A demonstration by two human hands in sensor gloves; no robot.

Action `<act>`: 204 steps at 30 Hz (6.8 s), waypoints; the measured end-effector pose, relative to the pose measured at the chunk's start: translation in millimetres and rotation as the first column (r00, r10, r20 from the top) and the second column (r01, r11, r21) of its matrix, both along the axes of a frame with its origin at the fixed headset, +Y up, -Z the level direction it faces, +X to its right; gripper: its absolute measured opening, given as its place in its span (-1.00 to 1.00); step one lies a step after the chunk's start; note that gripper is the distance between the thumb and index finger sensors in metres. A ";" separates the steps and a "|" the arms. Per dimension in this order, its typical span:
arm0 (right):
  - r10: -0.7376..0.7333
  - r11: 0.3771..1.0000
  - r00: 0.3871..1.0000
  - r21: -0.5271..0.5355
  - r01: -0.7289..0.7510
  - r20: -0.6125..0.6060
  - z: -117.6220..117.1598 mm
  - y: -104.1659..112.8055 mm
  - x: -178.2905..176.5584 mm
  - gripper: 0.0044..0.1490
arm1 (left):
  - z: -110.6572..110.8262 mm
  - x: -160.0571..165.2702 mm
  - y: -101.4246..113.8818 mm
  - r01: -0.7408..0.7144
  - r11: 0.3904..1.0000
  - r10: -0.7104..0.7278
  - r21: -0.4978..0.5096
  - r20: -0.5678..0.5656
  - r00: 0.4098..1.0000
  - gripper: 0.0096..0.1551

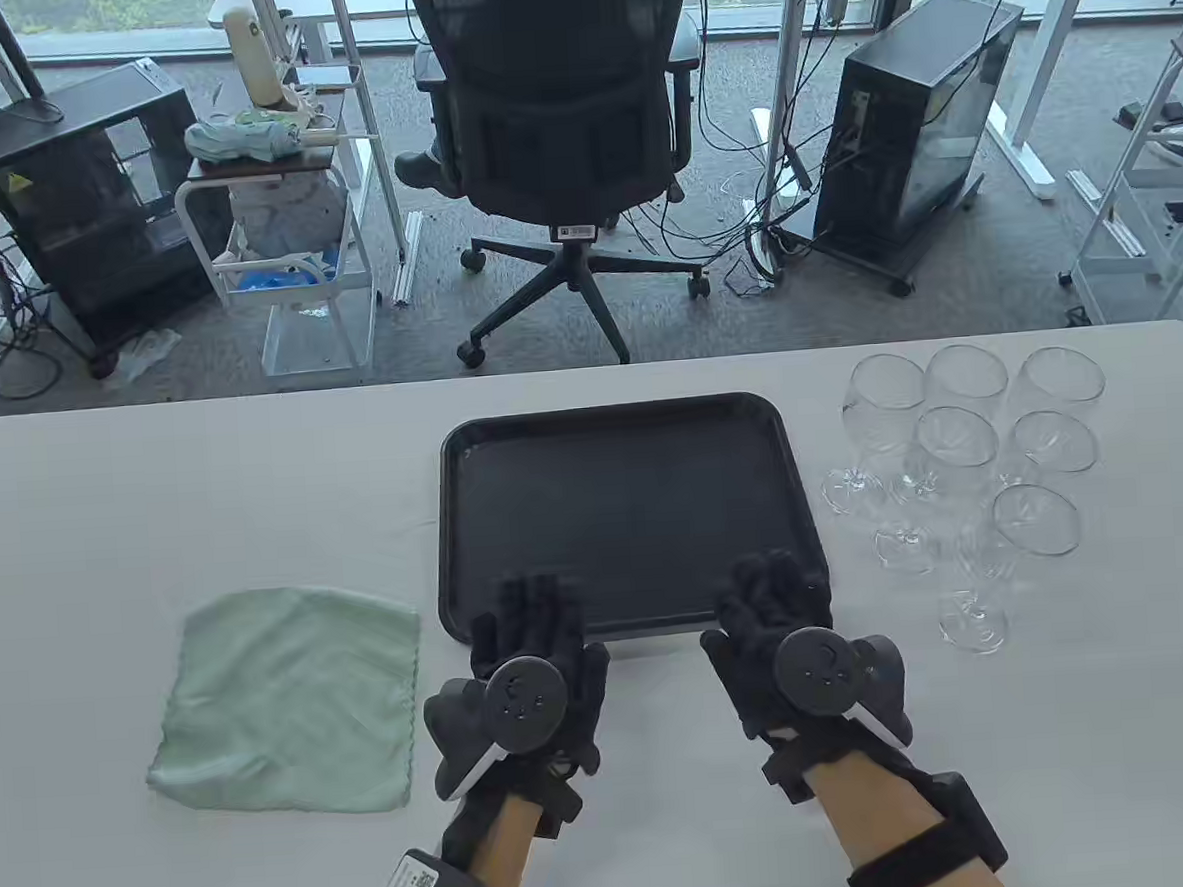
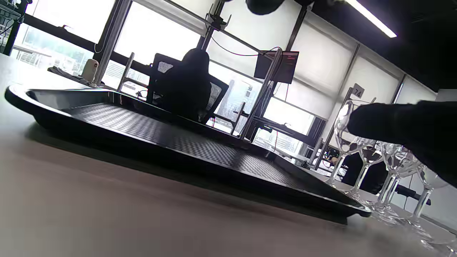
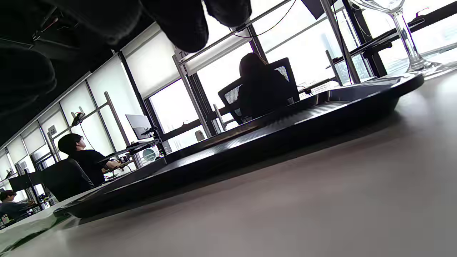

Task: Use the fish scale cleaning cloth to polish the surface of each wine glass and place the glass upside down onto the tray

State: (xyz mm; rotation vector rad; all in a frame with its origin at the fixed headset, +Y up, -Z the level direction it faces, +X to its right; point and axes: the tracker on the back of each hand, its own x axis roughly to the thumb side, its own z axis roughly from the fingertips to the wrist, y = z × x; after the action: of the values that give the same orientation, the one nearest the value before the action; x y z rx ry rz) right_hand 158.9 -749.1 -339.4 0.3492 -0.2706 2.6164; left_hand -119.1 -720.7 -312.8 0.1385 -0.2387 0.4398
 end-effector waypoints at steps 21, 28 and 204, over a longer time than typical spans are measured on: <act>-0.049 0.999 0.999 -0.008 0.049 0.002 4.1 2.2 2.2 -0.24 | -29.9 -56.0 -10.3 -0.103 0.980 0.058 -0.167 -0.257 0.965 -0.21; -0.074 0.997 0.997 -0.019 0.074 -0.004 4.5 3.0 2.5 -0.24 | -53.5 -155.9 -21.3 -0.260 0.918 0.044 -0.299 -0.575 0.817 -0.01; -0.405 0.880 0.838 0.092 0.465 -0.367 23.2 36.5 10.1 0.17 | 3.5 -39.5 7.7 -0.795 0.607 0.756 0.014 0.301 0.582 -0.30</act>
State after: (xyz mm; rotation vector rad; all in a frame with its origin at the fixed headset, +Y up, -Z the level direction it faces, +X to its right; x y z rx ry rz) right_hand 169.0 -712.6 -316.2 0.7015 -0.4130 2.0423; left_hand -158.5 -713.0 -309.3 0.3383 -0.4812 1.3504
